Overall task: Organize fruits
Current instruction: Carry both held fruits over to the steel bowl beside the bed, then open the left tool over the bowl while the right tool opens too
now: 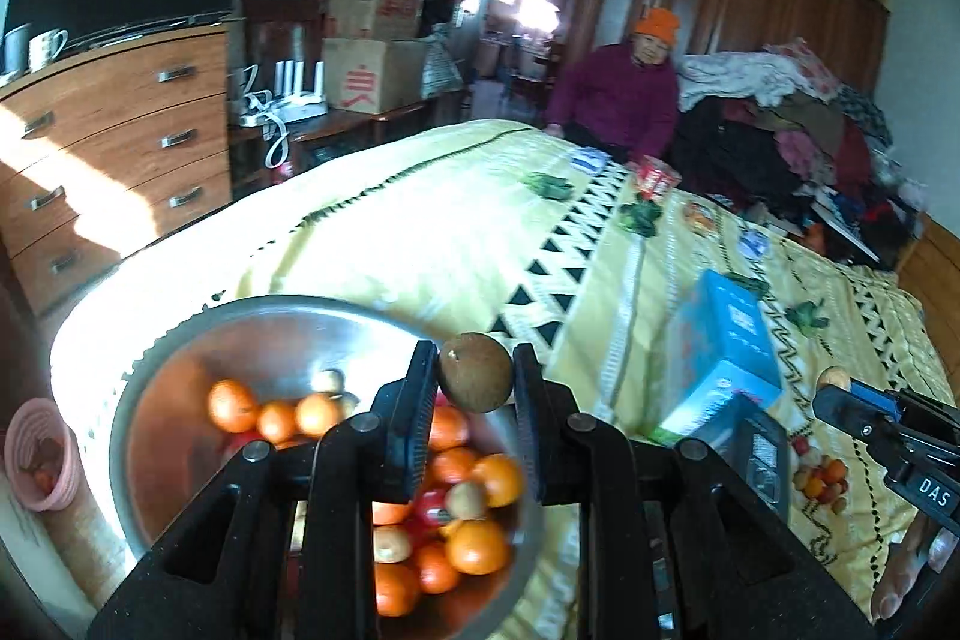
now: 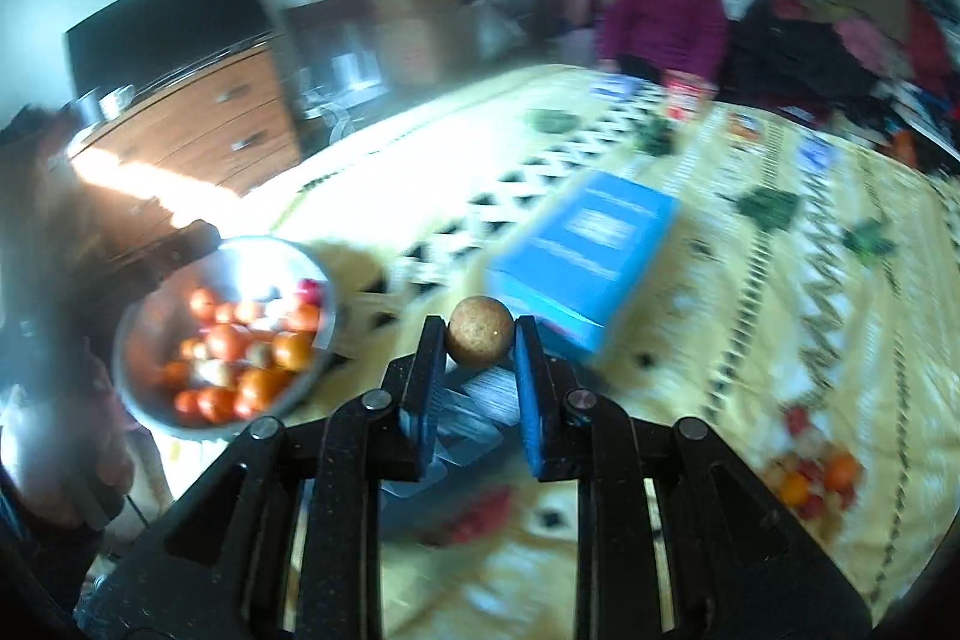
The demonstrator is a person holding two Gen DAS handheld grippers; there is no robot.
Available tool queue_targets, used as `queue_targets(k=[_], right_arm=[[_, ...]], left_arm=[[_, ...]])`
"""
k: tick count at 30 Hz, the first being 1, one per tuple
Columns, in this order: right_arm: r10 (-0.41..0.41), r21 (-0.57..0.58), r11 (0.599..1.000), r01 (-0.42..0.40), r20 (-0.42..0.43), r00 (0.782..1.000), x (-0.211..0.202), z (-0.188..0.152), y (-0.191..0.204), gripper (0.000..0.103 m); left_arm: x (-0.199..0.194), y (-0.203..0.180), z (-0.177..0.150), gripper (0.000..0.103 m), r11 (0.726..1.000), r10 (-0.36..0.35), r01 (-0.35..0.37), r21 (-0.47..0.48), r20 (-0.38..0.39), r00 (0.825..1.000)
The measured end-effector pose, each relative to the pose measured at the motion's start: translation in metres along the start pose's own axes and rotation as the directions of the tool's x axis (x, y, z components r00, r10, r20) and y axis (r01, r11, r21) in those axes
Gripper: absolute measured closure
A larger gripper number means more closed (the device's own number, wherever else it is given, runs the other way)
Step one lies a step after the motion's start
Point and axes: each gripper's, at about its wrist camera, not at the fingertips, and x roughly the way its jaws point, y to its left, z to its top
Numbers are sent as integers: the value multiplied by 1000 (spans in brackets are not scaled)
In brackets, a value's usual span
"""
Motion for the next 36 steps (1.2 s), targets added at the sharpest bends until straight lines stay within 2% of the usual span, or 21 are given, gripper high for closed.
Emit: queue_targets(k=[3,7,13,25,36], right_arm=[[81,-86,993,-85,-47,996,31,11,55,80],[113,-159,979,-129,-106,988,67,8,97,80],[126,-185,971,-152,-141,982,88,7,119,80],[109,-185,973,-139,-163,980,102,8,130,80],[130,-186,969,-164,-185,974,112,6,140,80]], left_arm=[[13,36,-9,78,998,61,-63,-28,-61,996],[25,61,-26,78,994,92,-97,-41,-110,990],[25,82,-33,78,994,91,-98,-53,-126,988],[33,89,-36,78,993,90,-99,-59,-139,986],[34,97,-36,78,990,108,-119,-69,-149,983]])
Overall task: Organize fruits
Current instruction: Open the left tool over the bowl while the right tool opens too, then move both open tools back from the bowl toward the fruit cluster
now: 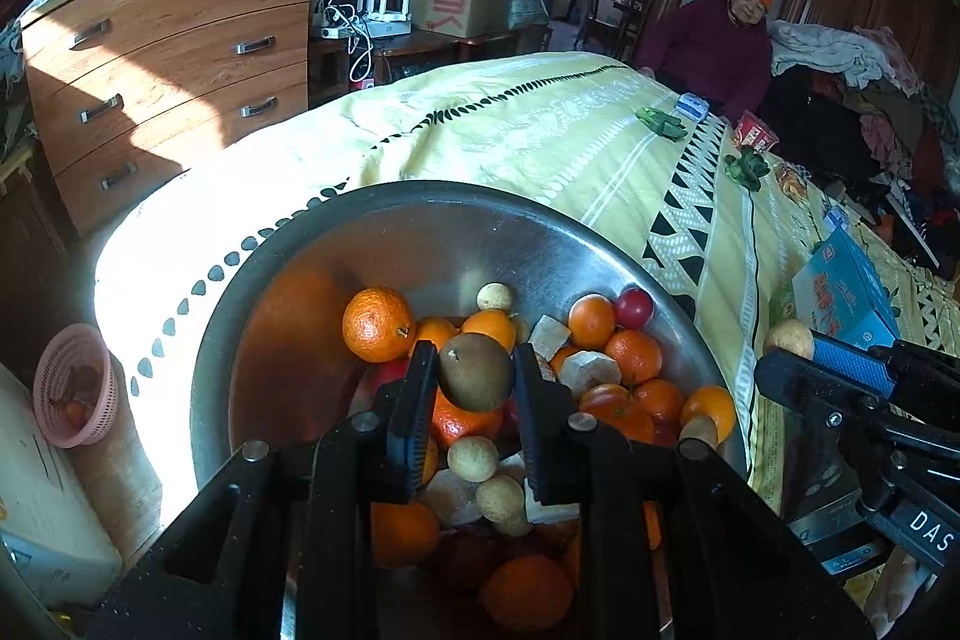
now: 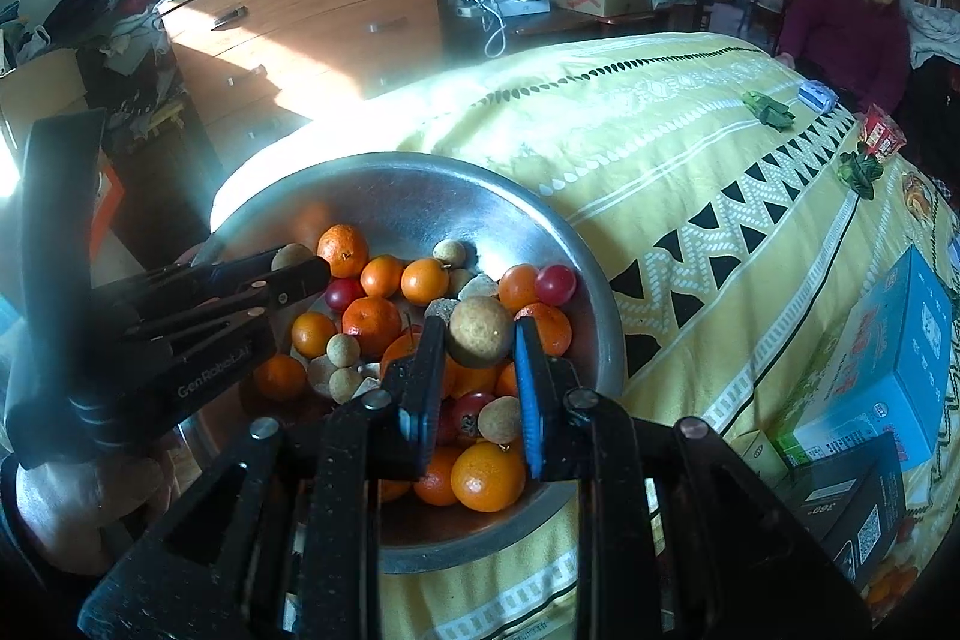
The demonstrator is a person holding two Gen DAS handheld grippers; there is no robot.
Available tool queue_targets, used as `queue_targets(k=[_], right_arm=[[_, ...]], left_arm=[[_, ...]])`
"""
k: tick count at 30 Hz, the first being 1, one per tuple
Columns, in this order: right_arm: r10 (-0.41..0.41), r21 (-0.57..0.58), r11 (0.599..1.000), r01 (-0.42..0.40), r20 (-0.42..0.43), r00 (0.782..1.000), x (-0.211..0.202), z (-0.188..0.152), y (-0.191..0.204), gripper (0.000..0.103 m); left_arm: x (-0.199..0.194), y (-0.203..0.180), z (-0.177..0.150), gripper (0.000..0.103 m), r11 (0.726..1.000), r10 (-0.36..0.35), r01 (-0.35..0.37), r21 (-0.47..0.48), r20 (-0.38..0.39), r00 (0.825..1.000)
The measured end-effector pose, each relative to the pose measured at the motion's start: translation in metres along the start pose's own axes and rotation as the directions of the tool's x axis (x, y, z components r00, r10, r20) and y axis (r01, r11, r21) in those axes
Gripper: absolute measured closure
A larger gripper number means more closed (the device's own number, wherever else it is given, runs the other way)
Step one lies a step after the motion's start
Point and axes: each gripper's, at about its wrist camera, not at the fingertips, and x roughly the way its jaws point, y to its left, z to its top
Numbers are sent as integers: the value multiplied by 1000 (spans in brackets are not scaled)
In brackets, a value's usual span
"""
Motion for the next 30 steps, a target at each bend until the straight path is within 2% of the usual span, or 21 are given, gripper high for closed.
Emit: queue_targets(k=[1,3,4,5,7,8,9,10,13,16,17,20,22,23,26,28,29,30], right_arm=[[0,2,1000,0,2,1000,0,0,0,80],[-2,6,1000,2,6,1000,1,1,-1,79],[0,8,1000,0,-1,1000,2,2,-1,79],[2,10,1000,-2,-8,1000,2,2,-1,77],[3,16,1000,-3,-4,1000,-1,2,-1,63],[-3,16,1000,3,6,1000,-5,1,0,41],[-13,18,1000,12,21,1000,-10,1,0,24],[-20,18,1000,19,36,999,-15,1,0,20],[-27,14,1000,26,71,997,-39,-1,-1,20],[-46,32,999,42,170,984,-82,-14,-11,20],[-71,45,997,63,224,972,-106,-24,-17,20],[-159,118,985,128,302,940,-156,-52,-39,17],[-239,185,965,186,329,913,-187,-75,-58,13],[-276,212,954,214,335,901,-198,-86,-66,11],[-395,299,903,307,301,868,-231,-124,-93,9],[-457,338,866,368,236,858,-247,-149,-109,9],[-502,354,838,417,195,843,-254,-163,-116,9],[-542,368,808,459,161,825,-261,-177,-123,8]], left_arm=[[0,0,0,77,1000,2,-2,-1,2,1000],[1,1,1,55,1000,7,-7,-8,-3,1000],[1,3,1,34,1000,14,-14,-16,-1,1000],[-2,4,1,23,999,26,-26,-24,10,1000],[-7,7,1,20,998,46,-45,-37,31,998],[-8,8,1,20,998,52,-50,-41,29,998],[-10,8,1,20,998,54,-53,-45,26,998],[-12,8,1,20,997,57,-56,-47,28,998],[-28,3,1,20,997,65,-62,-38,61,996],[-65,-12,0,20,1000,30,-30,-1,197,980],[-79,-19,-2,20,1000,4,-8,16,241,970],[-113,-43,-3,18,998,-57,44,48,326,944],[-132,-61,-5,10,992,-124,105,72,351,928],[-140,-74,-7,5,986,-161,136,96,353,922],[-162,-116,-17,3,964,-252,199,177,355,900],[-173,-141,-25,0,941,-324,262,217,343,881],[-177,-154,-30,0,928,-358,295,228,329,874],[-180,-165,-35,0,922,-373,310,233,313,874]])
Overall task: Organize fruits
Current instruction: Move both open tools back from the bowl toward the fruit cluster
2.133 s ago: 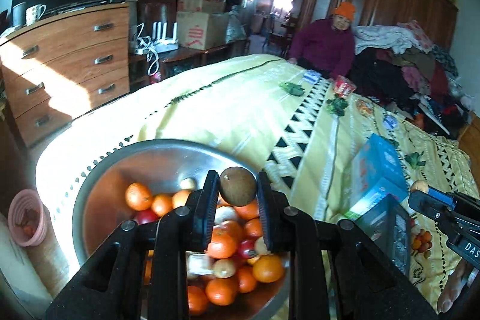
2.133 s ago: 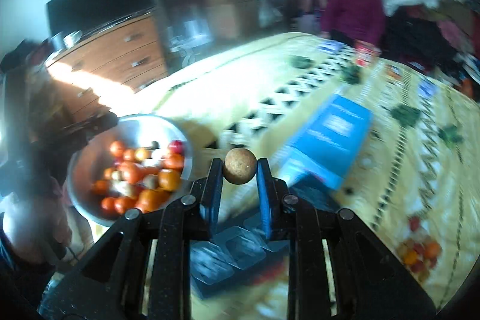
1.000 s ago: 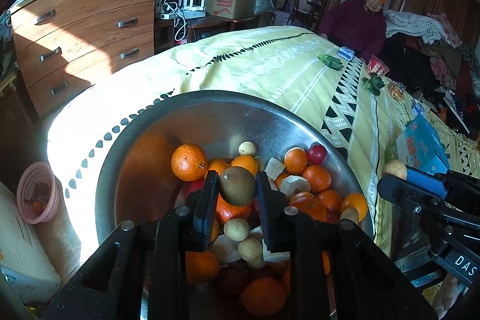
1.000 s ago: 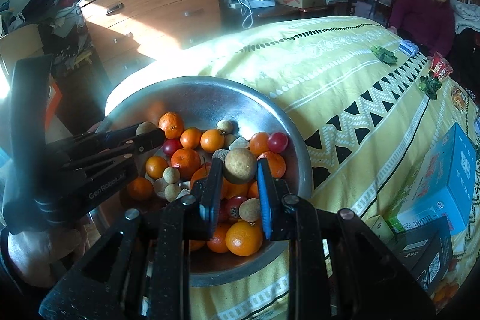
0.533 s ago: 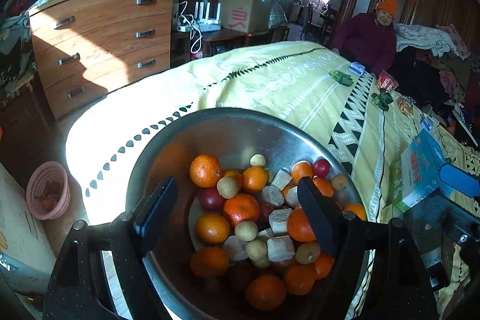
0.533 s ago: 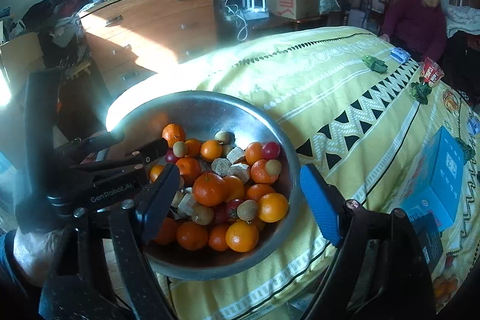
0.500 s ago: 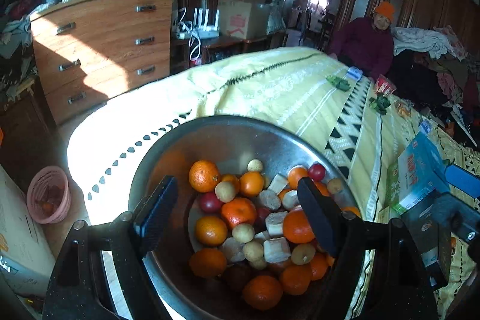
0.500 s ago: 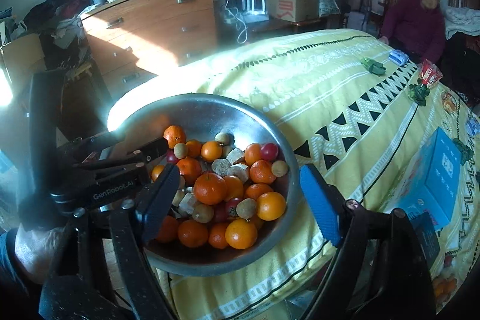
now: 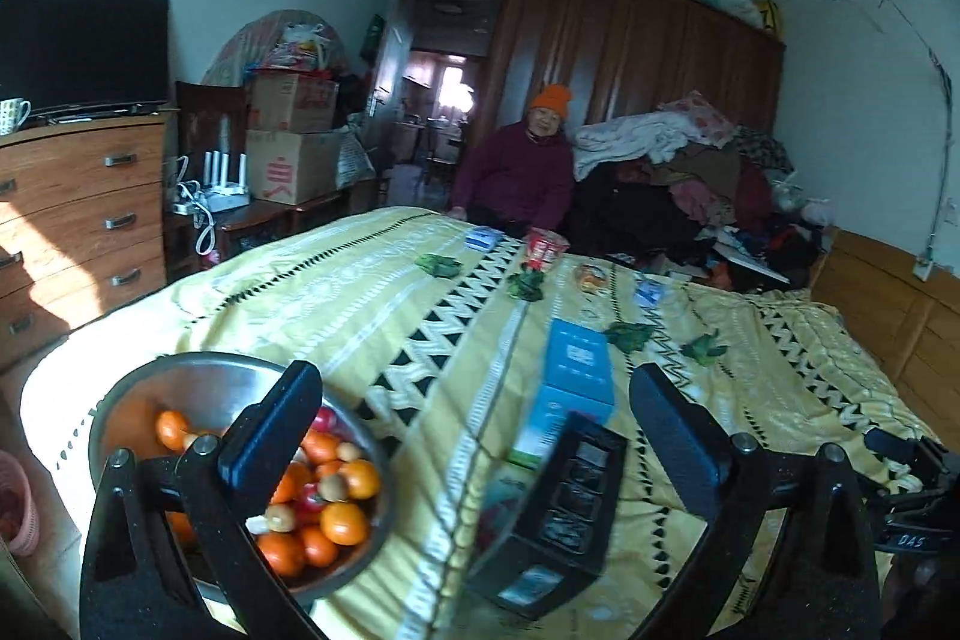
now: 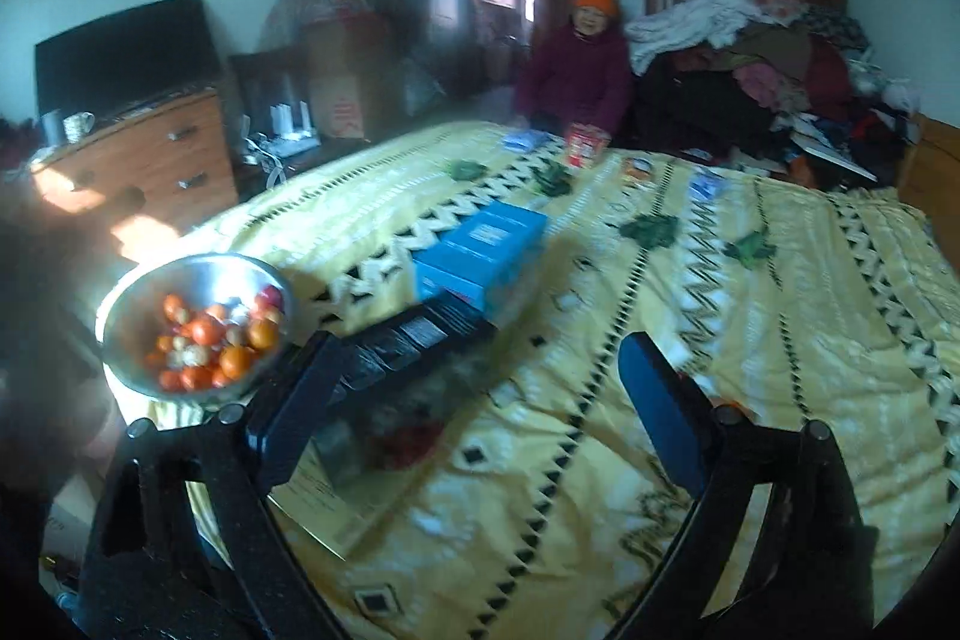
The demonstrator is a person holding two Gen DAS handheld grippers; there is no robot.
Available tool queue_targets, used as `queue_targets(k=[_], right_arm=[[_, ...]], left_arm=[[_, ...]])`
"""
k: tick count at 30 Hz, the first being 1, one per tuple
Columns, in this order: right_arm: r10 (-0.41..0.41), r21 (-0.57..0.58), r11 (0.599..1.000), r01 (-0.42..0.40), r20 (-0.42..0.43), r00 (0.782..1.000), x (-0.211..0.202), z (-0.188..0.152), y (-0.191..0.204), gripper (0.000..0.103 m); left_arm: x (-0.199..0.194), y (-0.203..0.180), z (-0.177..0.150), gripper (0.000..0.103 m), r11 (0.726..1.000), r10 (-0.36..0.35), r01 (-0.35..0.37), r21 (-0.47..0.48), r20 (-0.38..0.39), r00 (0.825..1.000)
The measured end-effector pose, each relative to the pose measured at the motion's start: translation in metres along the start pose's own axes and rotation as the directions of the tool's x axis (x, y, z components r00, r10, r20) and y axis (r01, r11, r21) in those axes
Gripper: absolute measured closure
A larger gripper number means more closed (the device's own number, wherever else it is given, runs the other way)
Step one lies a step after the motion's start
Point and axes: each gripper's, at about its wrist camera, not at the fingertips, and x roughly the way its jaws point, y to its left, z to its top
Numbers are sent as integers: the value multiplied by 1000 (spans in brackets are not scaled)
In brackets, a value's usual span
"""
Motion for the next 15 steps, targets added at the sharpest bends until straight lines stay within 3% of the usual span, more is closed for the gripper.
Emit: queue_targets(k=[3,7,15], right_arm=[[-115,53,992,117,-42,993,-15,-22,-39,3],[-253,117,958,261,-80,964,-36,-42,-82,1],[-368,197,907,373,-61,928,-76,-60,-126,0]], left_arm=[[3,-36,-10,0,1000,0,0,14,-24,1000],[12,-74,-24,0,995,-86,91,36,-106,991],[0,-135,-31,0,982,-120,141,128,-161,980]])
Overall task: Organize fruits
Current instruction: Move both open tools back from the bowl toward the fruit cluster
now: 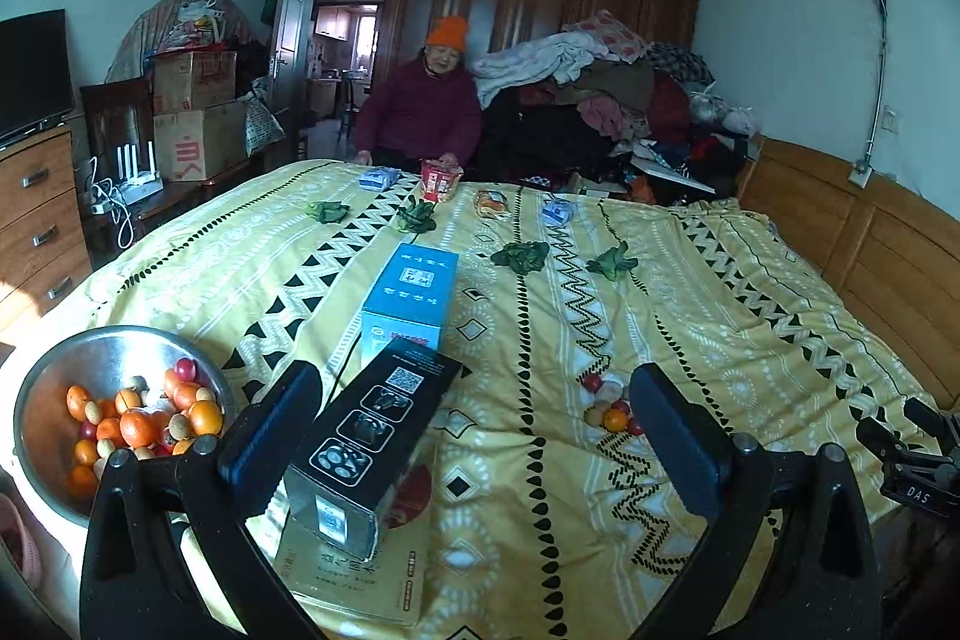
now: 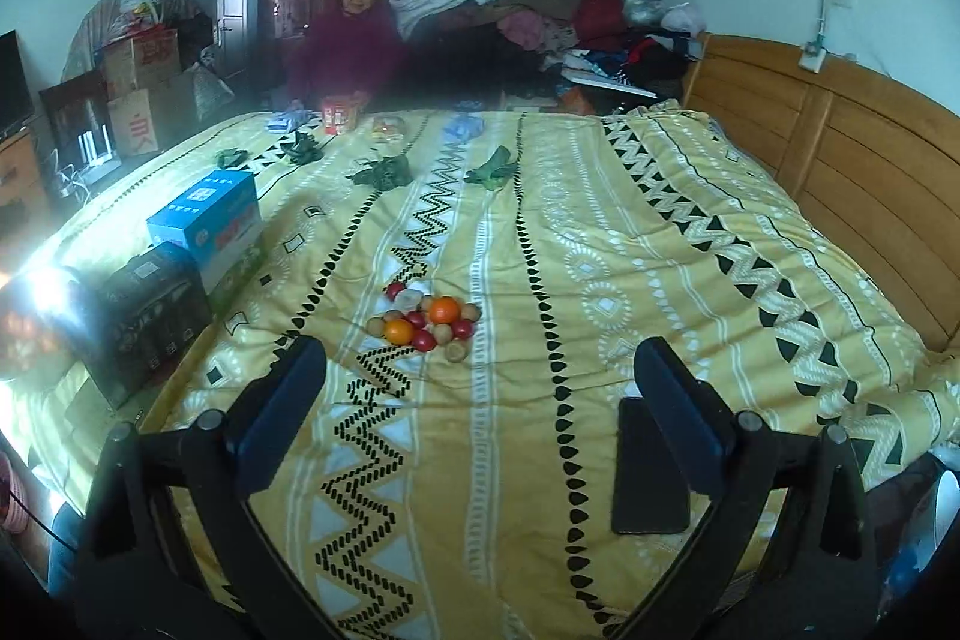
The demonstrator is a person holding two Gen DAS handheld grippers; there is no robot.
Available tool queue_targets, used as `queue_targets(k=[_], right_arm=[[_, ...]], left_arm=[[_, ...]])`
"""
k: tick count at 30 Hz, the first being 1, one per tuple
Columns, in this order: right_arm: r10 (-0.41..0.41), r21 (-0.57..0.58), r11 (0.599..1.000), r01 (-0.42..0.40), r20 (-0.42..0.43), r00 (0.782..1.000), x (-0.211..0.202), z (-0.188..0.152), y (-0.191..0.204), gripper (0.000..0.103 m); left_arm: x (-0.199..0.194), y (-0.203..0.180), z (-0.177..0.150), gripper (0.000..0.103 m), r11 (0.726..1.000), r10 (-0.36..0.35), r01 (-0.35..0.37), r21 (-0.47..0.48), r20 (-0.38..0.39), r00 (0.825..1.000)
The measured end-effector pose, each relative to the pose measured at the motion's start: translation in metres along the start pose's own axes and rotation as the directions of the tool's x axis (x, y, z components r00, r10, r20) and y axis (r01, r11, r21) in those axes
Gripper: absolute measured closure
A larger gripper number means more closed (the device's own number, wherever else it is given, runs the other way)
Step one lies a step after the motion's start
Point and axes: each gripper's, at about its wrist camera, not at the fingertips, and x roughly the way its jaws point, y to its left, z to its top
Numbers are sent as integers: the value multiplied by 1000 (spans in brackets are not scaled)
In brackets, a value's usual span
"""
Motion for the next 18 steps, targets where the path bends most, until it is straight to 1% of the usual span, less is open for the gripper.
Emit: queue_targets(k=[2,4,8,13,18], right_arm=[[-26,5,1000,26,13,1000,-5,-4,-9,0],[-35,16,999,34,27,999,-9,-5,-16,0],[-28,30,999,27,40,999,-17,-9,-27,0],[-14,47,999,11,55,998,-23,-9,-32,0],[-12,52,999,9,58,998,-26,-7,-33,0]], left_arm=[[-7,-11,2,0,1000,6,-6,16,1,1000],[-13,-18,4,0,999,19,-19,30,5,1000],[-28,-24,10,0,999,39,-40,37,31,999],[-38,-26,15,0,998,57,-59,30,53,997],[-41,-23,13,0,999,41,-41,13,58,998]])
